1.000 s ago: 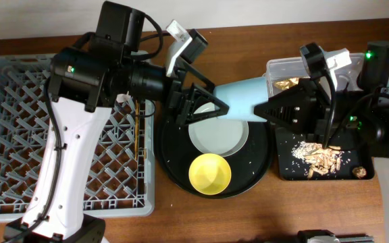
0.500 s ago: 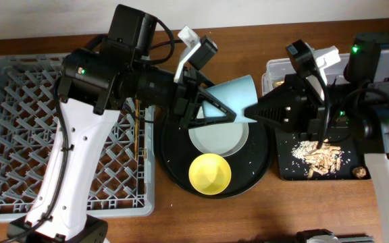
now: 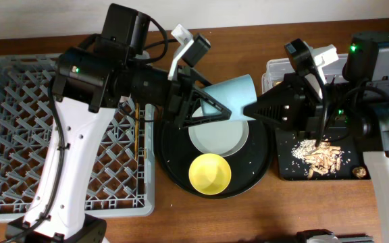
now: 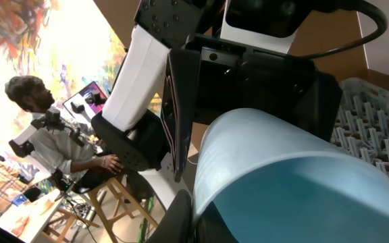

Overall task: Sort waste into correct bins and load items into the dishwasher rack
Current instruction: 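Hand the blue cup from the right gripper to the left gripper, then place the blue cup upside down in the dish rack with the left gripper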

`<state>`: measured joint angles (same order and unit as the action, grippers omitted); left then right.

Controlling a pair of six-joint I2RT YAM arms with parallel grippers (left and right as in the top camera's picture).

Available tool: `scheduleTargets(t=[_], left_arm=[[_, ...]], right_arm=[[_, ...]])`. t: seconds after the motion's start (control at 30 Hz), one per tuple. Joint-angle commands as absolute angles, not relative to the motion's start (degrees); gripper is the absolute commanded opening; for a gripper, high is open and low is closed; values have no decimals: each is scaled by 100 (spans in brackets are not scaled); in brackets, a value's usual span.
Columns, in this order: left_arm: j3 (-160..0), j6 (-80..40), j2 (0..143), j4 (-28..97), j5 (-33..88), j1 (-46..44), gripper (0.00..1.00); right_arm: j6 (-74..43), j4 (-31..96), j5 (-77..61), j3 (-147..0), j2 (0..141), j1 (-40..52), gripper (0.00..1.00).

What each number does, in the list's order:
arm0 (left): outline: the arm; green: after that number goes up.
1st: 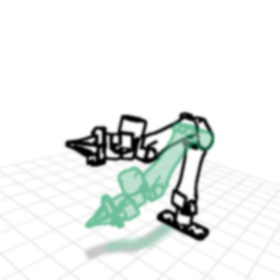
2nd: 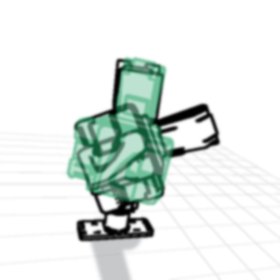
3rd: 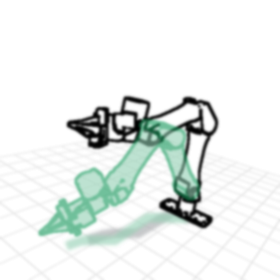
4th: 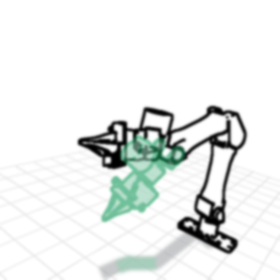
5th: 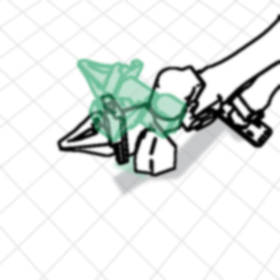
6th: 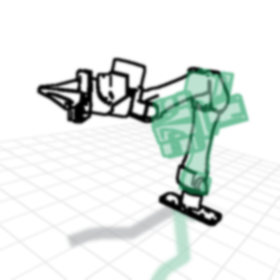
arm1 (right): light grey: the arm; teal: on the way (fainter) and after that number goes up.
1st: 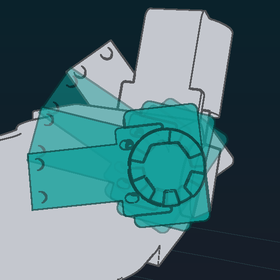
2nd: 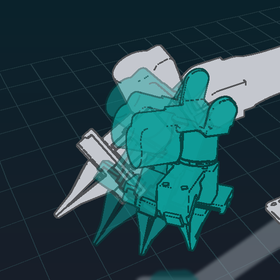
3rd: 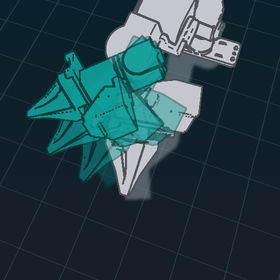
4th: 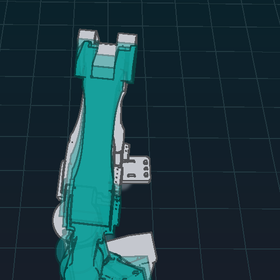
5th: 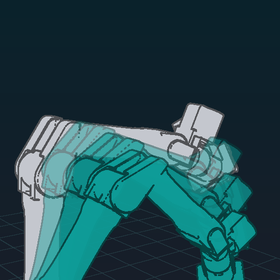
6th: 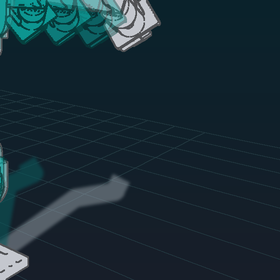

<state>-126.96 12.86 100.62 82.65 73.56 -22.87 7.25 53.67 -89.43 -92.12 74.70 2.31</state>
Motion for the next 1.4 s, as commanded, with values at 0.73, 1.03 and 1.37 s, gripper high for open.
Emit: scheduleTargets(t=[0.73, 1.03, 1.37], left_arm=[[-12289, -733, 10033, 9668, 410, -211, 49], [-9769, -816, 10038, 7885, 207, -200, 50], [-8777, -965, 10038, 6602, -281, 21, 68]], right_arm=[[401, 7583, -3833, -9205, 7540, -556, 98], [405, 7762, -3524, -8901, 7540, -558, 98], [423, 7758, -3505, -8864, 7540, -556, 98]])
